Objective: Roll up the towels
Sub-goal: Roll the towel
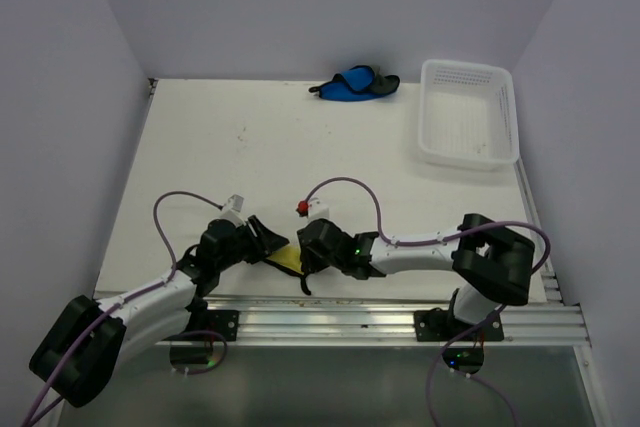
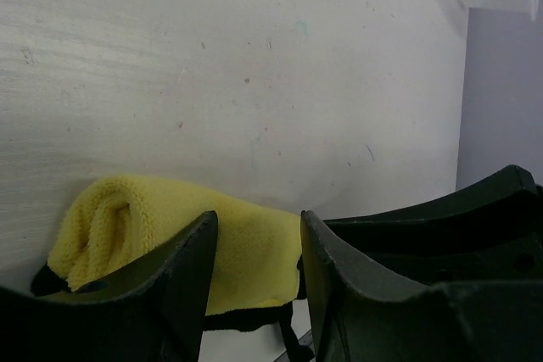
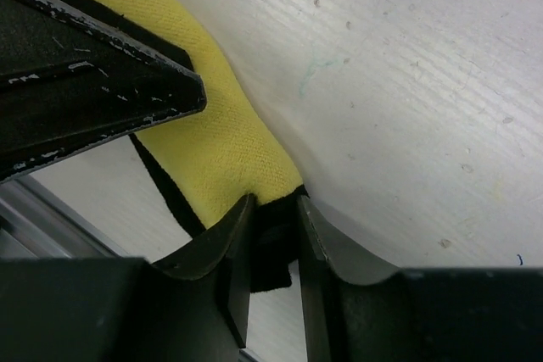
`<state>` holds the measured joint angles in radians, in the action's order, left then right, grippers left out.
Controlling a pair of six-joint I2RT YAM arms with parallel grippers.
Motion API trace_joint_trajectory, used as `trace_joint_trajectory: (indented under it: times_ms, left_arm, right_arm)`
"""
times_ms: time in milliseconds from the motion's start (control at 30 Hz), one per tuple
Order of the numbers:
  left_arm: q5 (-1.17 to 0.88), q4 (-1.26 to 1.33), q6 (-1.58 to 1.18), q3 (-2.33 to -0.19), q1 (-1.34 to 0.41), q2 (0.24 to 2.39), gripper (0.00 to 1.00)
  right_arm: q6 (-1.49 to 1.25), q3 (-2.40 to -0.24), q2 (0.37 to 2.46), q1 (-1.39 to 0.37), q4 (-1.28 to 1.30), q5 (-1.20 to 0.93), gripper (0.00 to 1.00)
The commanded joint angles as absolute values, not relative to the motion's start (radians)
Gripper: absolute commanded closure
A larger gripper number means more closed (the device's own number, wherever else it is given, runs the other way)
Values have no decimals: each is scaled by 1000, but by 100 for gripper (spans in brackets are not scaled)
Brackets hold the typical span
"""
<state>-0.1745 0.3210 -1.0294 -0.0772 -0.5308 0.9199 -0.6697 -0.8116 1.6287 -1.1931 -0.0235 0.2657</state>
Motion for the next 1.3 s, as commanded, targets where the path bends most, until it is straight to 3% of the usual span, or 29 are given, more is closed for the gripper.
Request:
trace_joint_trajectory:
  times_ms: [0, 233, 367, 600, 733, 1100, 1200, 1267]
  left_arm:
    - [-140, 242, -1008, -38, -534, 927, 51]
    - [-137, 256, -1006, -51, -534, 951, 51]
    - [-132, 259, -1008, -57, -534, 950, 51]
    - [-132, 264, -1008, -57, -532, 943, 51]
    - [-133, 265, -1011, -51, -534, 939, 51]
    - [-129, 259, -1011, -51, -534, 937, 51]
    - [-127, 258, -1011, -52, -534, 936, 51]
    - [-126, 256, -1008, -52, -534, 937, 51]
  right_arm:
    - [-655, -787, 1637, -1200, -41, 259, 73]
    - [-542, -868, 1681, -1334, 102, 417, 62]
    - [-537, -899, 1712, -1393, 144, 491, 61]
    - [-523, -904, 1652, -1391, 166, 506, 53]
    - [-557, -868, 1611, -1312, 92, 384, 46]
    - [-620, -833, 1680, -1247, -31, 92, 46]
    - [-606, -841, 1690, -1247, -26, 40, 50]
    - [-592, -851, 1703, -1249, -12, 29, 60]
